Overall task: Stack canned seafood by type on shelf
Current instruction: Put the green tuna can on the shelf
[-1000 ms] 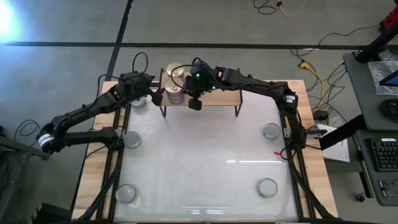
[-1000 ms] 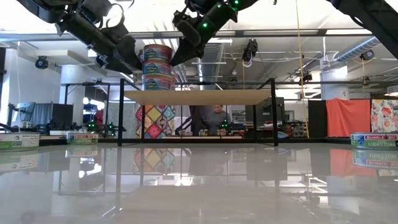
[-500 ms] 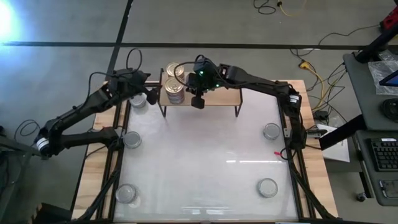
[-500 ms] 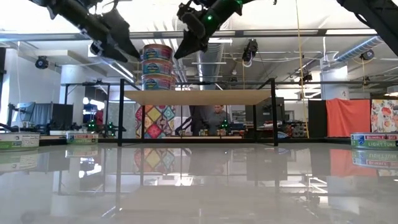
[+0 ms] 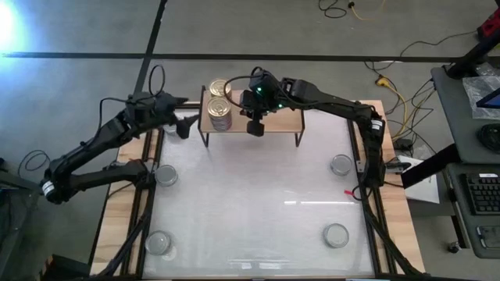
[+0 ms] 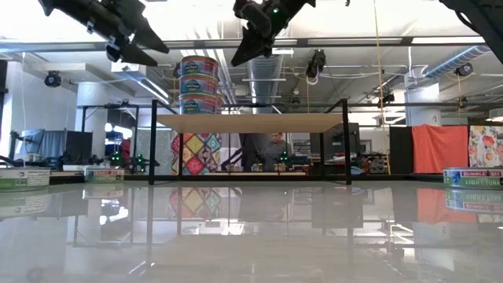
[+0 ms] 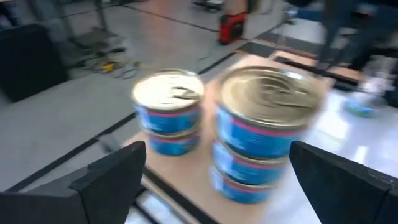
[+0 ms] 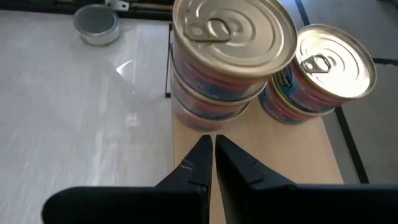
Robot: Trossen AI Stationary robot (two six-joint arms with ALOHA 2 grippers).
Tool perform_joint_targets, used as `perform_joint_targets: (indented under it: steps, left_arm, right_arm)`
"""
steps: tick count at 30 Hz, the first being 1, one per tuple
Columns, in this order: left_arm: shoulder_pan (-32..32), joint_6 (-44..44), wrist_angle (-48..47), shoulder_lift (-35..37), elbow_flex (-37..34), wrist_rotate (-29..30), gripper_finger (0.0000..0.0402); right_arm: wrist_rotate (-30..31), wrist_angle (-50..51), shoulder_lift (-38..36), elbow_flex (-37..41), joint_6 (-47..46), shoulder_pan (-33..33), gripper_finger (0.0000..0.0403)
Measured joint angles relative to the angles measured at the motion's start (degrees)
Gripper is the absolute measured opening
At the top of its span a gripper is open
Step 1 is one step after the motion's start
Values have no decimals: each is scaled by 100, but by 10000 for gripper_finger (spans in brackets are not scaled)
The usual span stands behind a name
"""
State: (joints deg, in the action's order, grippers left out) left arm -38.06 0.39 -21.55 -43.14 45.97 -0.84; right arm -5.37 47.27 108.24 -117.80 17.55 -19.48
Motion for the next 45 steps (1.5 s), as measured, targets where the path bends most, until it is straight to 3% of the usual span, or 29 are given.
perform_joint_targets:
  steps: [6, 13, 20, 27, 34, 45]
  left_arm:
    - [509, -43, 3, 291, -296, -318, 382]
    - [1883, -204, 217, 559, -870, -305, 382]
    - [3288, -617, 998, 502, -1343, 184, 382]
    - [4411, -1123, 1277, 294, -1388, 751, 382]
    - [5665, -1639, 1773, -260, -1529, 1383, 382]
    - [7269, -1966, 4056, -1899, -1777, 1811, 382]
  right_arm:
    - [98, 342, -39, 43, -94, 166, 13]
    - [440, 557, -50, 343, -148, 681, 13]
    - [598, 587, -56, 544, -313, 1321, 13]
    - [898, 730, -67, 655, -1006, 1957, 13]
    - [954, 728, -67, 1187, -2621, 2726, 13]
    - [1051, 820, -67, 2049, -6437, 4660, 13]
